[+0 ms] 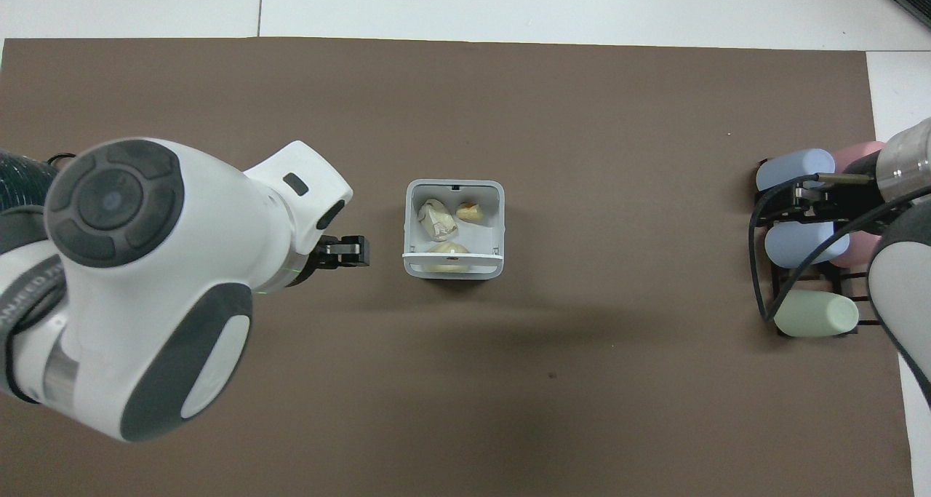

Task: Close trash can lid
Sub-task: 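Move the left gripper toward the open white trash can lid, then hook the raised lid edge with the left gripper fingertips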

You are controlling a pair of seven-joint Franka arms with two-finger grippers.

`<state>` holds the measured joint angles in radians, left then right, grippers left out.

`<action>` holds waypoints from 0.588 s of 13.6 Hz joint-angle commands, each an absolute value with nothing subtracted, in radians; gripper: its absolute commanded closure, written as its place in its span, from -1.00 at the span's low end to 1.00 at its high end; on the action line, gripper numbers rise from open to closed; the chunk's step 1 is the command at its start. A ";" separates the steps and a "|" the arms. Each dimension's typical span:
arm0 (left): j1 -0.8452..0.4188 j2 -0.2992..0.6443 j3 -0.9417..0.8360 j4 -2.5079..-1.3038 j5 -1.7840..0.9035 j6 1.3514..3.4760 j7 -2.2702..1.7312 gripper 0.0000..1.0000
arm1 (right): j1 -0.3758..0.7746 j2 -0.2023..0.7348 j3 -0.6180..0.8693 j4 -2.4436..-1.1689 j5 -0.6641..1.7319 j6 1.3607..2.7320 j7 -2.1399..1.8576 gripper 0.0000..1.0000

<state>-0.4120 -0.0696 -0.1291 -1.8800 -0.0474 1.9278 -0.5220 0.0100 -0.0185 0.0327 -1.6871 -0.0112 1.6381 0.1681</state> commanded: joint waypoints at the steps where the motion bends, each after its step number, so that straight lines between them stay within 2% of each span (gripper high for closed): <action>1: -0.480 -0.124 -0.110 -1.997 -0.074 2.065 -0.685 0.39 | 0.003 -0.028 0.032 -1.701 0.014 1.649 0.140 -1.00; 2: -0.497 -0.120 -0.110 -2.000 -0.078 2.081 -0.751 0.49 | 0.002 -0.028 0.032 -1.701 0.014 1.649 0.140 -1.00; 8: -0.586 -0.085 -0.110 -2.063 -0.080 2.259 -1.142 0.63 | 0.002 -0.028 0.032 -1.701 0.014 1.649 0.140 -1.00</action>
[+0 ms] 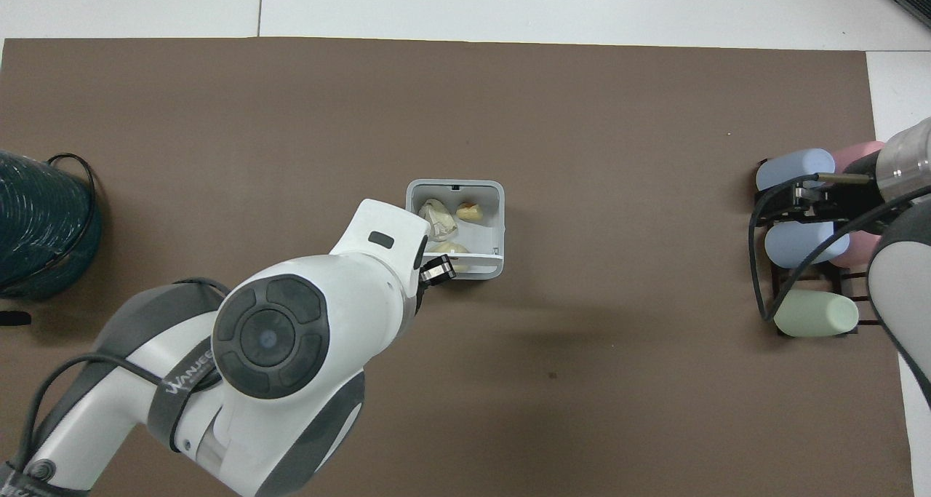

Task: Close trash can lid
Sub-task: 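Hook the raised lid edge with the left gripper fingertips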

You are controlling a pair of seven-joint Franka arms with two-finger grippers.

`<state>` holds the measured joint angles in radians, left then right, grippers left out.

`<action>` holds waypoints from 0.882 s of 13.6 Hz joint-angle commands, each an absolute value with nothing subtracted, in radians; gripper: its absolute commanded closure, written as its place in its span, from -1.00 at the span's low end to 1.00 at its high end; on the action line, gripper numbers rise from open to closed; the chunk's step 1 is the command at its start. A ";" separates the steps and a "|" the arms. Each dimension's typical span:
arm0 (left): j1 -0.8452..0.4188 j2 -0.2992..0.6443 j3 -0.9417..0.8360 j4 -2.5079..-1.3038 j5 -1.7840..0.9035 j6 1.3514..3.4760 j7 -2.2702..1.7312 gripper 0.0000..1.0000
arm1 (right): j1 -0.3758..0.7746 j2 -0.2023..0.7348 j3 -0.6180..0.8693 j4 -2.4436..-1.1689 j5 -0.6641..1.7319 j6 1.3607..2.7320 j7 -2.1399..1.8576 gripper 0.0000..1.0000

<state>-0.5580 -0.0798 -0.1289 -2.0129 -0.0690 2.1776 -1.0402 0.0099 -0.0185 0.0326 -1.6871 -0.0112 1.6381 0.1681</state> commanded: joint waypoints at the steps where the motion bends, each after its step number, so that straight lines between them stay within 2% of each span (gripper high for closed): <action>1: -0.592 -0.075 -0.110 -2.069 -0.080 2.287 -1.194 0.63 | 0.003 -0.028 0.032 -1.701 0.014 1.649 0.140 -1.00; 5: -0.583 -0.035 -0.109 -2.069 -0.080 2.474 -1.285 0.63 | 0.002 -0.028 0.032 -1.701 0.014 1.649 0.140 -1.00; 8: -0.577 0.035 -0.109 -2.059 -0.080 2.630 -1.319 0.63 | 0.002 -0.031 0.032 -1.703 0.014 1.634 0.141 -1.00; 12: -0.535 0.089 -0.109 -2.057 -0.080 2.720 -1.301 0.65 | -0.003 -0.031 0.032 -1.701 0.014 1.625 0.140 -1.00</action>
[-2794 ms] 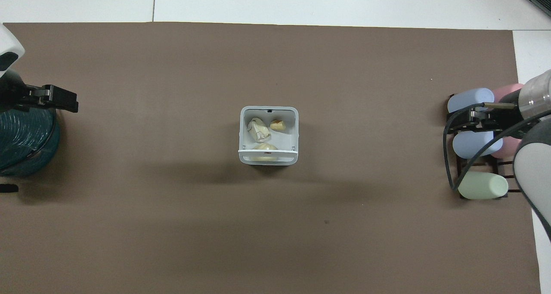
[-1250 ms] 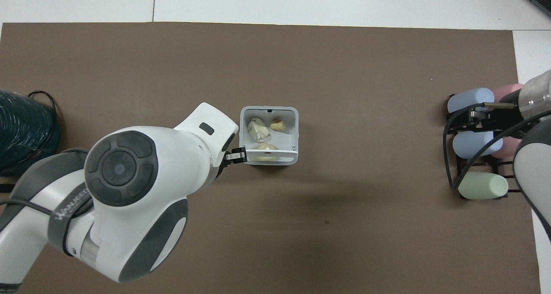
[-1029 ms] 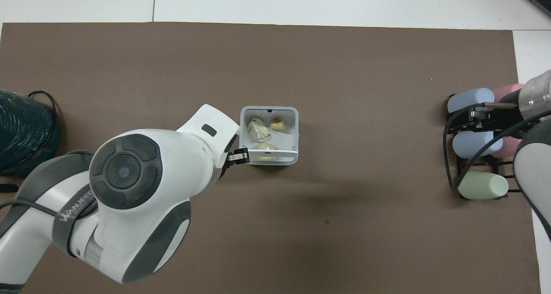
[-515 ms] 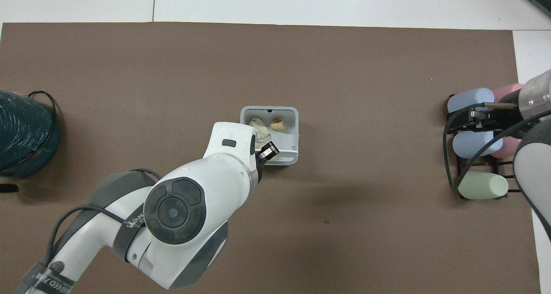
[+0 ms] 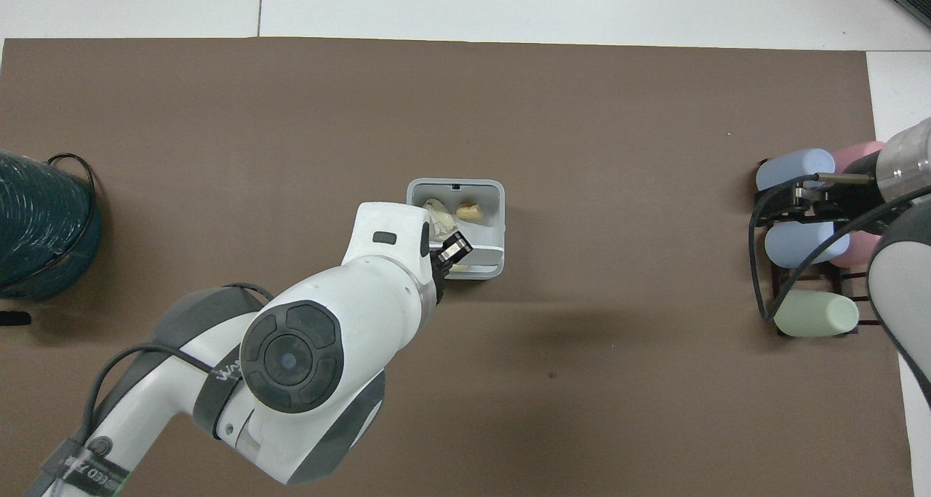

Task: Close trash can lid
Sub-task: 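Push the lid down over the can opening with the left gripper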

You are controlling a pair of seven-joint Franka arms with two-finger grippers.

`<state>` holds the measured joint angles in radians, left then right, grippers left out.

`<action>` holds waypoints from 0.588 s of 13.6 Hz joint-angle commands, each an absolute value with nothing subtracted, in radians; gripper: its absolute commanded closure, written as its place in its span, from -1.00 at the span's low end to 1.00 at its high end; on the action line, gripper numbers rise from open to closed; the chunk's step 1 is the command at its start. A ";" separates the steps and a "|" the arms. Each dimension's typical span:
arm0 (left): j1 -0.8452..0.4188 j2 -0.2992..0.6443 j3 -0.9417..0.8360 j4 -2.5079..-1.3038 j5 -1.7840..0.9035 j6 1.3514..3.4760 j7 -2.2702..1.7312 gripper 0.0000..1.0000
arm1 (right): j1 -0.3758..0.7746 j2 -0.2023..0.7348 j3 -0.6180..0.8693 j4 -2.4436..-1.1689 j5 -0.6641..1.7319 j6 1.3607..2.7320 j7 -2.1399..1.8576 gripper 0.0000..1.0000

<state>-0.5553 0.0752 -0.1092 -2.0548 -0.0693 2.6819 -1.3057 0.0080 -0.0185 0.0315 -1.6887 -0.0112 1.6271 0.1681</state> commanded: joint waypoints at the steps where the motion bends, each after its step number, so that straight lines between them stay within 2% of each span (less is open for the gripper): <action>1: -0.528 0.097 -0.109 -2.057 -0.080 2.720 -1.296 0.65 | -0.002 -0.029 0.032 -1.701 0.014 1.626 0.140 -1.00; 5: -0.508 0.124 -0.109 -2.057 -0.078 2.741 -1.296 0.70 | -0.003 -0.029 0.032 -1.701 0.014 1.626 0.140 -1.00; 8: -0.511 0.179 -0.107 -2.053 -0.078 2.776 -1.295 0.70 | 0.005 -0.029 0.032 -1.701 0.014 1.626 0.140 -1.00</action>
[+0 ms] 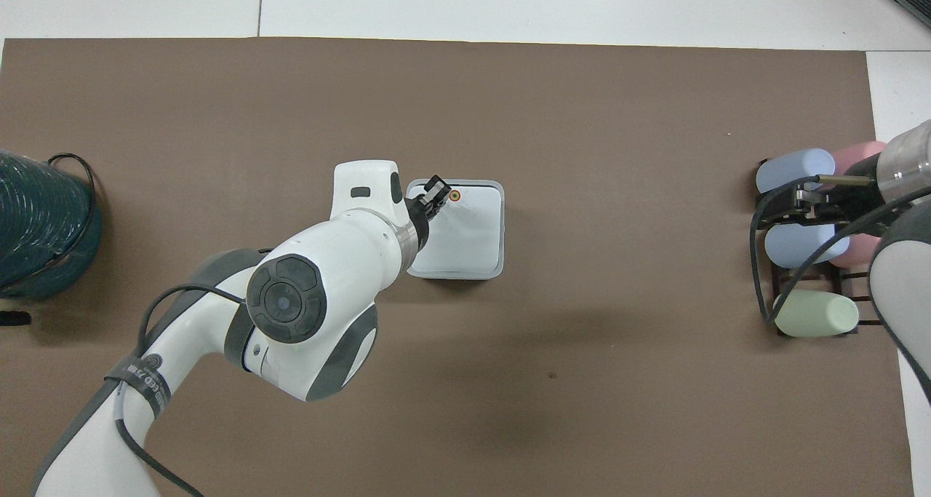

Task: Close trash can lid
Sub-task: 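Push the lid down over the can opening with the left gripper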

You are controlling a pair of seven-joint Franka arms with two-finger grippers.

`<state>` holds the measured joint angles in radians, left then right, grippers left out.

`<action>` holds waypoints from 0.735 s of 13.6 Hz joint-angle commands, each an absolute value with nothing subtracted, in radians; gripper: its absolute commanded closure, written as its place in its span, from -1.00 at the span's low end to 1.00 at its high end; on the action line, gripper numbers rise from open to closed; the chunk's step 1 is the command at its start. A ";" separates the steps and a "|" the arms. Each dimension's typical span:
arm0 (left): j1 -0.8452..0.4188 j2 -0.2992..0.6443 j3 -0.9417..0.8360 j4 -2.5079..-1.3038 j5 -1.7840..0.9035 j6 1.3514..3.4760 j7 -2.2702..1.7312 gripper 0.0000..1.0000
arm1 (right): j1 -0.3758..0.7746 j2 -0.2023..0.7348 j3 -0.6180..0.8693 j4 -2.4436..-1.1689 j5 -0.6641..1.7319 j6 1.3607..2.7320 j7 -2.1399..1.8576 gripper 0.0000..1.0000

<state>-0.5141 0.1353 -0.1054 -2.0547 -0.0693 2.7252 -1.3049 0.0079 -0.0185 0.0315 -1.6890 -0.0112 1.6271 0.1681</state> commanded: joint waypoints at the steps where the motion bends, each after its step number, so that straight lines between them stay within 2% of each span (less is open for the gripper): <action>1: -0.514 0.205 -0.107 -2.051 -0.078 2.805 -1.295 0.70 | 0.006 -0.031 0.032 -1.701 0.014 1.625 0.140 -1.00; 10: -0.541 0.307 -0.107 -2.046 -0.069 2.867 -1.290 0.70 | 0.002 -0.031 0.032 -1.701 0.014 1.626 0.140 -1.00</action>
<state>-0.5183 0.2258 -0.1070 -2.0515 -0.0685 2.8172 -1.3002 0.0096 -0.0185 0.0324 -1.6892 -0.0112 1.6271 0.1681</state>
